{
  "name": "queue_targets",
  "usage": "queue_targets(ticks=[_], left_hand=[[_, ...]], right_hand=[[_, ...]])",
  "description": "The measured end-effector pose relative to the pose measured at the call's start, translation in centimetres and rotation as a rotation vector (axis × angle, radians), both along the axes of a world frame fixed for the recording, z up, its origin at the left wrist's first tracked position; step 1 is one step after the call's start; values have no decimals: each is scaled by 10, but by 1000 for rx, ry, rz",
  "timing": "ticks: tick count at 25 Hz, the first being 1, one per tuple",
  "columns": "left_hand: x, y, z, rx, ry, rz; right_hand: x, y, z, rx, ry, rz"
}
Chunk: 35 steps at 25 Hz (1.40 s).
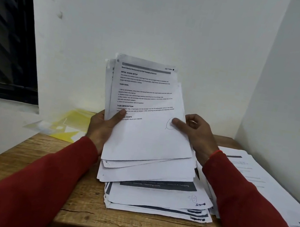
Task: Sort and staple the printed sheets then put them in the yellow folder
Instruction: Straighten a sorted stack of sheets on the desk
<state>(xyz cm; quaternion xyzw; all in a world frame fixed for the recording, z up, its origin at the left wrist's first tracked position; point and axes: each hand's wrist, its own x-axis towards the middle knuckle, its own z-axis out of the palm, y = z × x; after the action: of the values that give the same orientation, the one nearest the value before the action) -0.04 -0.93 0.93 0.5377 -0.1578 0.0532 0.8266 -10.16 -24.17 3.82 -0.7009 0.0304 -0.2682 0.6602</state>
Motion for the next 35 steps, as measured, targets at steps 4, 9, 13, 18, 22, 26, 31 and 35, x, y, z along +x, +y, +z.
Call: queue_targets(ticks=[4, 9, 13, 18, 22, 26, 31, 35], left_hand=[[-1, -1, 2, -16, -20, -19], [1, 3, 2, -19, -17, 21], [1, 6, 9, -89, -16, 19], [0, 6, 11, -110, -46, -20], [6, 3, 2, -53, 3, -45], [10, 1, -3, -28, 65, -42], [4, 2, -2, -9, 12, -24], [-2, 1, 5, -29, -59, -94]], right_hand=[[5, -10, -4, -100, 6, -144], [5, -62, 0, -111, -85, -600], [-19, -84, 4, -248, -94, -934], [-4, -56, 1, -186, -106, -423], [-8, -7, 4, 9, -119, 41], [-4, 11, -1, 79, -19, 74], [0, 6, -6, -9, 49, 37], [3, 1, -8, -26, 16, -52]])
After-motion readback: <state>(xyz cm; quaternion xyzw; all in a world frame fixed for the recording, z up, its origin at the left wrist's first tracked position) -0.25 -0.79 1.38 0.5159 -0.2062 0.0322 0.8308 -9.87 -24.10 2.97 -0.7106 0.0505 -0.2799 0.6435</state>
